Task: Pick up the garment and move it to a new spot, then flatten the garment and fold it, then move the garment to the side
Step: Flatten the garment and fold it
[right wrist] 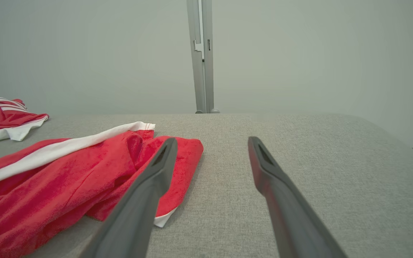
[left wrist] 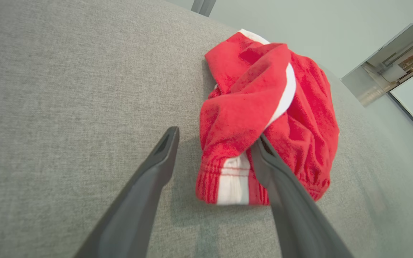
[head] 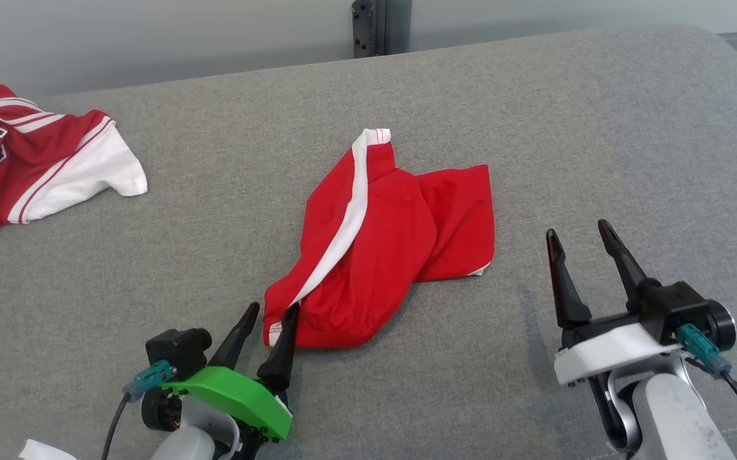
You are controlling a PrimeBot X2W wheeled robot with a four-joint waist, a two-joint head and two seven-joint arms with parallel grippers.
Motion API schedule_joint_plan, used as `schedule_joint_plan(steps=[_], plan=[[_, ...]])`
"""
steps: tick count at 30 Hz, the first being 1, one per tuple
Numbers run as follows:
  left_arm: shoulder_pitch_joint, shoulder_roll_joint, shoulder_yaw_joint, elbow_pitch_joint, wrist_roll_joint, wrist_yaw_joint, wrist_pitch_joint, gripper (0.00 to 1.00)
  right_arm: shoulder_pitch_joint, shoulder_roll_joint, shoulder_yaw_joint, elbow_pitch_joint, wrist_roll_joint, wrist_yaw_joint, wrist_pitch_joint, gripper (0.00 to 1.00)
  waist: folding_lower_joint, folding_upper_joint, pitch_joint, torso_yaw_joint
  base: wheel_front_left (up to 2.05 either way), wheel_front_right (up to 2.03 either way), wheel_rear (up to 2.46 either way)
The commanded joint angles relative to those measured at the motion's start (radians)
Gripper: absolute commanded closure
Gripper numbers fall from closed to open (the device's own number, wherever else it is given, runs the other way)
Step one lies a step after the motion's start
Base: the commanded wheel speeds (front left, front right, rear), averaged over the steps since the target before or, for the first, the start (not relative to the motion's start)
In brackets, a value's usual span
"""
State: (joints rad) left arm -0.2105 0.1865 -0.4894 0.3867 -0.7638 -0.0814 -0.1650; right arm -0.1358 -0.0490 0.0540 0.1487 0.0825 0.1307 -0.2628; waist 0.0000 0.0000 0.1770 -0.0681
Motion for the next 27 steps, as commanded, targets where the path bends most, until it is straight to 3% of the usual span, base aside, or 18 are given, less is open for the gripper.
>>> schedule_joint_plan(steps=[1,5,12,27], plan=[[0.010,-0.003,0.008,-0.007,0.007,0.007,-0.026,0.00,-0.038,-0.003,0.000,0.014,-0.018,0.000,-0.003,0.00,0.0000,0.0000,-0.004,0.014,0.00,0.00,0.00],[0.027,-0.012,0.036,-0.043,0.034,0.027,-0.078,0.00,-0.125,-0.006,0.009,0.086,-0.064,0.000,-0.003,0.00,0.0000,0.0000,-0.007,0.053,0.00,0.00,0.00],[0.060,-0.039,0.085,-0.131,0.119,0.053,-0.099,0.00,-0.346,-0.082,0.059,0.292,-0.048,0.000,0.066,0.00,0.0000,0.0000,0.014,0.143,0.00,0.00,0.00],[0.058,-0.119,0.098,-0.160,0.218,0.007,-0.100,0.00,-0.702,-0.217,0.267,0.659,0.161,0.000,0.313,0.00,0.0000,0.0000,0.124,0.362,0.00,0.00,0.00]])
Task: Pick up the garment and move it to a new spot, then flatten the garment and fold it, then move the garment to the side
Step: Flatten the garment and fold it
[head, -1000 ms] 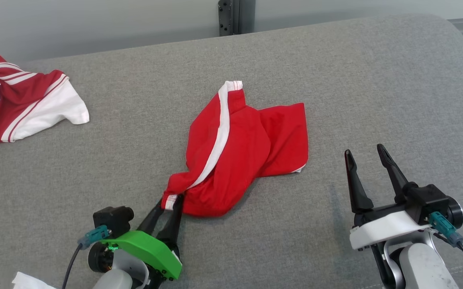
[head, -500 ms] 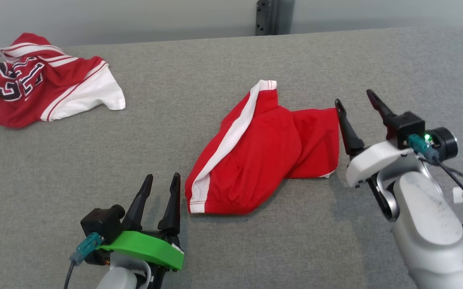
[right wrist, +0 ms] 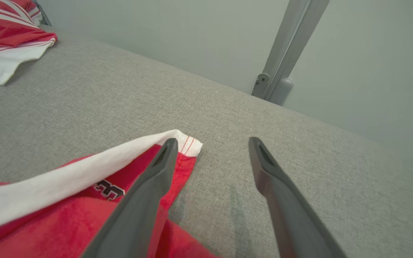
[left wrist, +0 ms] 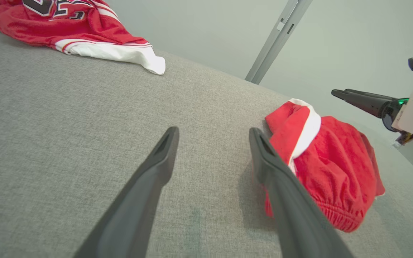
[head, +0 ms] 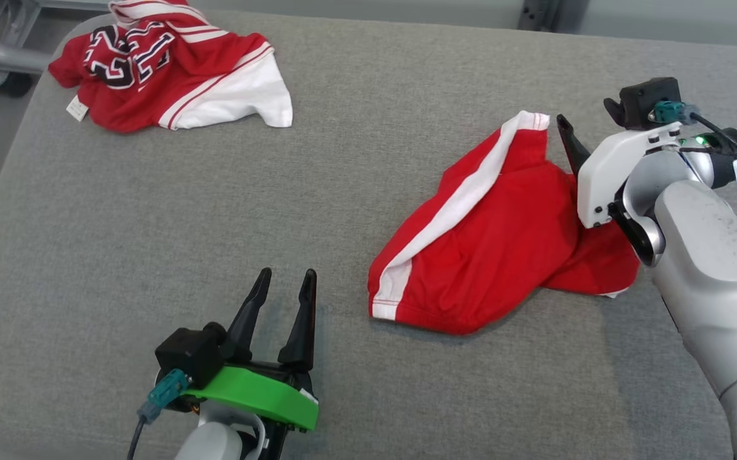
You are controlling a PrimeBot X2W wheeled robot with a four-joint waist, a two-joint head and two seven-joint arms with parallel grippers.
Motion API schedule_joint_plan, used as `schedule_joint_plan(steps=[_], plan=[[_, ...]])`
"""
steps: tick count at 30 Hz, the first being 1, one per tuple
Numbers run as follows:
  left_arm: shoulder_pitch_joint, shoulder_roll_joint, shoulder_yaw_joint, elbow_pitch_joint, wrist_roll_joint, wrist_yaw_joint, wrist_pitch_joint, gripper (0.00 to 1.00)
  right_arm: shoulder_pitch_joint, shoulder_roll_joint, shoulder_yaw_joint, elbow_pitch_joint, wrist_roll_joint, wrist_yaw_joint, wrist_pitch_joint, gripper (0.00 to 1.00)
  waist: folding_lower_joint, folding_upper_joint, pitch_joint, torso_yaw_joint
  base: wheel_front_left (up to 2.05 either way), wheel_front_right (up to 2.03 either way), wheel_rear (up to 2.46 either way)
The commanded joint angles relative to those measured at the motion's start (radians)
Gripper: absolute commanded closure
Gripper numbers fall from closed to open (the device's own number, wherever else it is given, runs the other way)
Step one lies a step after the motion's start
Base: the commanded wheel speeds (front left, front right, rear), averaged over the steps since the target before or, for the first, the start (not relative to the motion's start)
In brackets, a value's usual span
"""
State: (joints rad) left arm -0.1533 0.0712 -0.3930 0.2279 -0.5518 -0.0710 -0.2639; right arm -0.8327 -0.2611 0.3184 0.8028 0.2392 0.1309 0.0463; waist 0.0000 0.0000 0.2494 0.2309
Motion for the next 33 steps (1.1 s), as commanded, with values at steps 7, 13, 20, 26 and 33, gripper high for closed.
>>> schedule_joint_plan(steps=[7,13,20,26,33], plan=[[0.000,-0.015,0.022,-0.019,0.018,-0.021,-0.001,0.00,-0.083,-0.043,0.089,0.125,0.060,0.000,0.076,0.00,0.0000,0.0000,0.083,0.110,0.00,0.00,0.00],[-0.008,-0.019,0.029,-0.034,0.033,-0.029,-0.001,0.00,-0.122,-0.052,0.136,0.189,0.126,0.000,0.114,0.00,0.0000,0.0000,0.100,0.128,0.00,0.00,0.00],[-0.015,-0.021,0.031,-0.050,0.025,-0.033,-0.001,0.00,-0.145,-0.073,0.200,0.228,0.192,0.000,0.135,0.85,0.0000,0.0000,0.114,0.135,0.00,0.00,0.00],[-0.008,-0.021,0.049,-0.051,0.026,-0.021,-0.001,0.00,-0.176,-0.090,0.249,0.209,0.234,-0.001,0.064,1.00,0.0000,0.0000,0.111,0.107,0.00,0.00,0.00],[0.003,-0.020,0.072,-0.049,0.050,-0.023,-0.001,0.00,-0.173,-0.103,0.309,0.115,0.306,-0.001,-0.033,1.00,0.0000,0.0000,0.075,0.025,0.00,0.00,0.00]])
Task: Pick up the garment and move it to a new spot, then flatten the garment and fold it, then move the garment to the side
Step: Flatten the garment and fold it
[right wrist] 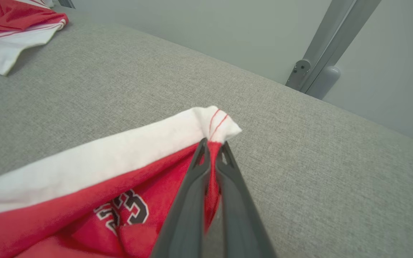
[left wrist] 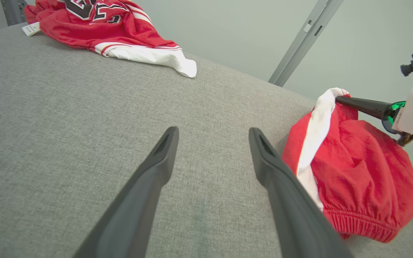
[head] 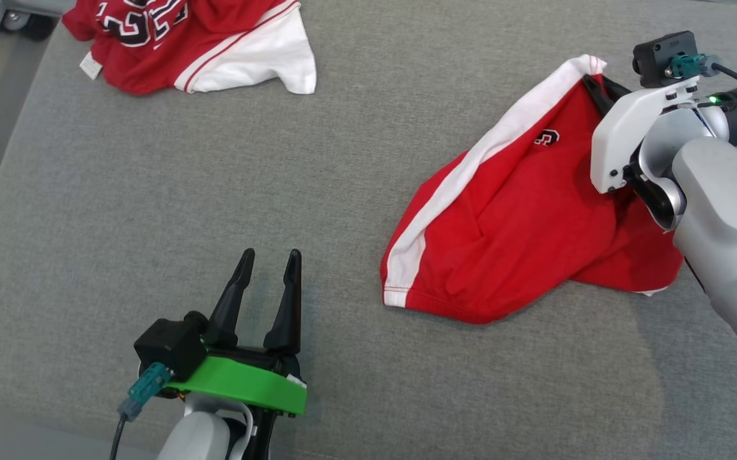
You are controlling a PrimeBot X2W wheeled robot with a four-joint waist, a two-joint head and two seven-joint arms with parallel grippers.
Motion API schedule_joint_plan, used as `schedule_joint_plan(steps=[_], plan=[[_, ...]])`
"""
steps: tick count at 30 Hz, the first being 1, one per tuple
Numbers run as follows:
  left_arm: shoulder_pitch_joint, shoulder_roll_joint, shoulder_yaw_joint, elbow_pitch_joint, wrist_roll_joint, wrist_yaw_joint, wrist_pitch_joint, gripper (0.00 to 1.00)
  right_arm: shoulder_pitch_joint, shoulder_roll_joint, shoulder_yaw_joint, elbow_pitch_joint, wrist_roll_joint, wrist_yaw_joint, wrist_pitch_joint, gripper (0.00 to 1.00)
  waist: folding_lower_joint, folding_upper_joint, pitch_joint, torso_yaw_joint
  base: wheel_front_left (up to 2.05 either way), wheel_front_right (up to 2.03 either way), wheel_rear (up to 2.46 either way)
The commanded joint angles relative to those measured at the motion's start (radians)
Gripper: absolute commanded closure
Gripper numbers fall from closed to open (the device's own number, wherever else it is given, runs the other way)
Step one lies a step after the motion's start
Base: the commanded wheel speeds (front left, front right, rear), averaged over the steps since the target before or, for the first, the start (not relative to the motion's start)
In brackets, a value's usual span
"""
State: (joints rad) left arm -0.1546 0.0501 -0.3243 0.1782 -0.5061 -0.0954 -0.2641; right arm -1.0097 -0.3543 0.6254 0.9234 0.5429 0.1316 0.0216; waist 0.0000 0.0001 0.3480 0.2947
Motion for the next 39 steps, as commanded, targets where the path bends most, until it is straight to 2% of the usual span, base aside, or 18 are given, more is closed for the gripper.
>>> schedule_joint_plan(steps=[1,9,13,18,20,25,28,33,39], plan=[[0.008,0.001,0.008,0.000,0.009,0.001,-0.001,0.00,0.013,-0.018,0.014,-0.026,0.011,-0.002,-0.024,1.00,0.0000,-0.0001,-0.031,-0.054,0.00,0.00,0.00],[0.036,0.008,0.037,0.001,0.036,-0.001,0.000,0.00,0.146,-0.102,0.050,-0.268,0.099,-0.002,-0.123,1.00,0.0000,-0.0001,-0.096,-0.179,0.00,0.00,0.00],[0.048,0.019,0.049,-0.004,0.041,0.001,-0.001,0.00,0.273,-0.155,-0.003,-0.414,0.113,-0.002,-0.140,1.00,0.0000,-0.0001,-0.119,-0.240,0.00,0.00,0.00],[0.057,0.030,0.058,-0.013,0.042,0.007,0.000,0.00,0.468,-0.170,-0.126,-0.565,0.086,-0.002,-0.135,1.00,0.0000,-0.0001,-0.135,-0.294,0.00,0.00,0.00],[0.060,0.036,0.060,-0.018,0.041,0.009,0.002,0.00,0.553,-0.153,-0.187,-0.616,0.058,-0.002,-0.136,1.00,0.0000,-0.0001,-0.139,-0.311,0.00,0.00,0.00],[0.067,0.044,0.058,-0.029,0.035,0.013,0.008,0.00,0.748,-0.051,-0.332,-0.717,-0.011,-0.001,-0.126,1.00,0.0000,-0.0001,-0.139,-0.341,0.00,0.00,0.00],[0.066,0.048,0.055,-0.032,0.033,0.014,0.014,0.00,0.811,0.012,-0.372,-0.728,-0.033,-0.001,-0.113,1.00,0.0000,-0.0001,-0.135,-0.350,0.00,0.00,0.00],[0.058,0.051,0.051,-0.031,0.029,0.014,0.018,0.00,0.815,0.071,-0.391,-0.682,-0.093,-0.001,-0.119,1.00,0.0000,-0.0001,-0.130,-0.355,0.00,0.00,0.00],[0.054,0.051,0.044,-0.020,0.028,0.014,0.020,0.00,0.787,0.089,-0.408,-0.574,-0.160,-0.001,-0.166,1.00,0.0000,-0.0001,-0.135,-0.344,0.00,0.00,0.00]])
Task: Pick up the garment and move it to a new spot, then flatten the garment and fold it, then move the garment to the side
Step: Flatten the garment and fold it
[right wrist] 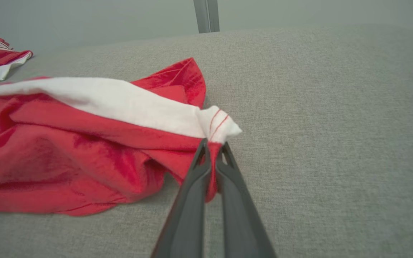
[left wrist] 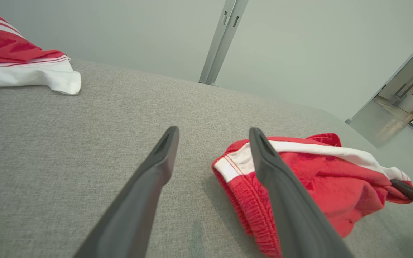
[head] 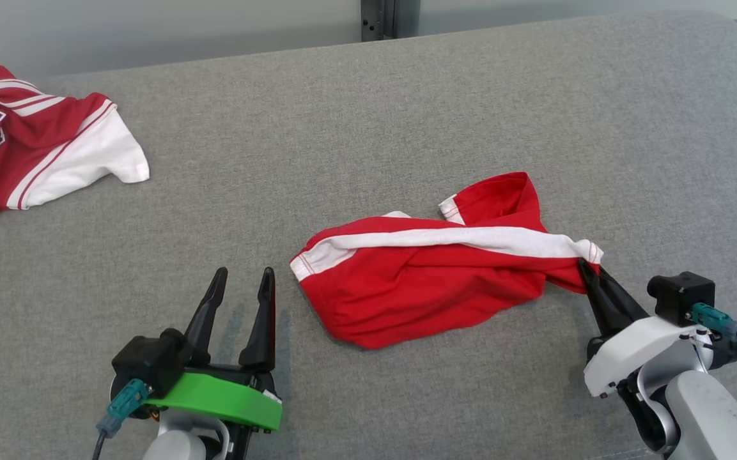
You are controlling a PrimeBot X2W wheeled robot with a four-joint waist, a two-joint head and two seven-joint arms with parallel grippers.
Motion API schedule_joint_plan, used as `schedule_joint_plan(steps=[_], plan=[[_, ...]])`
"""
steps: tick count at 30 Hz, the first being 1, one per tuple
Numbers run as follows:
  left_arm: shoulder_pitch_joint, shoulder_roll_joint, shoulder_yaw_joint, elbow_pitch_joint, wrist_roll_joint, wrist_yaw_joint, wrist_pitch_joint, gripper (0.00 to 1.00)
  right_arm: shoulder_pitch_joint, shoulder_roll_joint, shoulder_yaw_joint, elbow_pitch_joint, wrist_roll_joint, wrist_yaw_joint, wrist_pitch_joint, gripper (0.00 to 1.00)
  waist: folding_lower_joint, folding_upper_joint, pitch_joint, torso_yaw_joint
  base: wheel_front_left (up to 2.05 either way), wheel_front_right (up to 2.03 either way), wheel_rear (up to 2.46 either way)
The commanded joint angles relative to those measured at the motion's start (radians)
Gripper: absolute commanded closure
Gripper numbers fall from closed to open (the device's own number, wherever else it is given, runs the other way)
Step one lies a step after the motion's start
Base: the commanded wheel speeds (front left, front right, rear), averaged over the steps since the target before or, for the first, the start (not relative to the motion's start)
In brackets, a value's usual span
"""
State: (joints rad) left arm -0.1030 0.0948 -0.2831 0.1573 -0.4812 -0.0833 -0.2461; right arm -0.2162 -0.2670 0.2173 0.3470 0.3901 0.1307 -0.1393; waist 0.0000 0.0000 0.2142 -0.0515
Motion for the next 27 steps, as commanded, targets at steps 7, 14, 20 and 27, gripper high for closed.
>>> schedule_joint_plan(steps=[7,14,20,27], plan=[[0.027,0.006,-0.005,0.010,-0.001,0.004,-0.002,0.00,-0.019,0.025,-0.048,0.104,-0.062,0.000,-0.064,0.00,0.0000,0.0000,-0.018,0.010,0.00,0.00,0.00],[0.056,0.000,-0.012,0.011,-0.005,0.006,-0.010,0.00,0.000,0.043,-0.081,0.117,-0.086,0.000,-0.103,0.00,0.0000,0.0000,-0.057,-0.002,0.00,0.00,0.00],[0.077,-0.002,-0.001,0.012,0.003,0.014,-0.014,0.00,0.034,0.064,-0.116,0.045,-0.122,0.000,-0.118,0.00,0.0000,0.0000,-0.107,-0.015,0.00,0.00,0.00],[0.097,0.001,0.014,0.016,0.027,0.024,-0.020,0.00,0.071,0.094,-0.127,-0.049,-0.158,0.000,-0.121,0.00,0.0000,0.0000,-0.161,-0.018,0.00,0.00,0.00]])
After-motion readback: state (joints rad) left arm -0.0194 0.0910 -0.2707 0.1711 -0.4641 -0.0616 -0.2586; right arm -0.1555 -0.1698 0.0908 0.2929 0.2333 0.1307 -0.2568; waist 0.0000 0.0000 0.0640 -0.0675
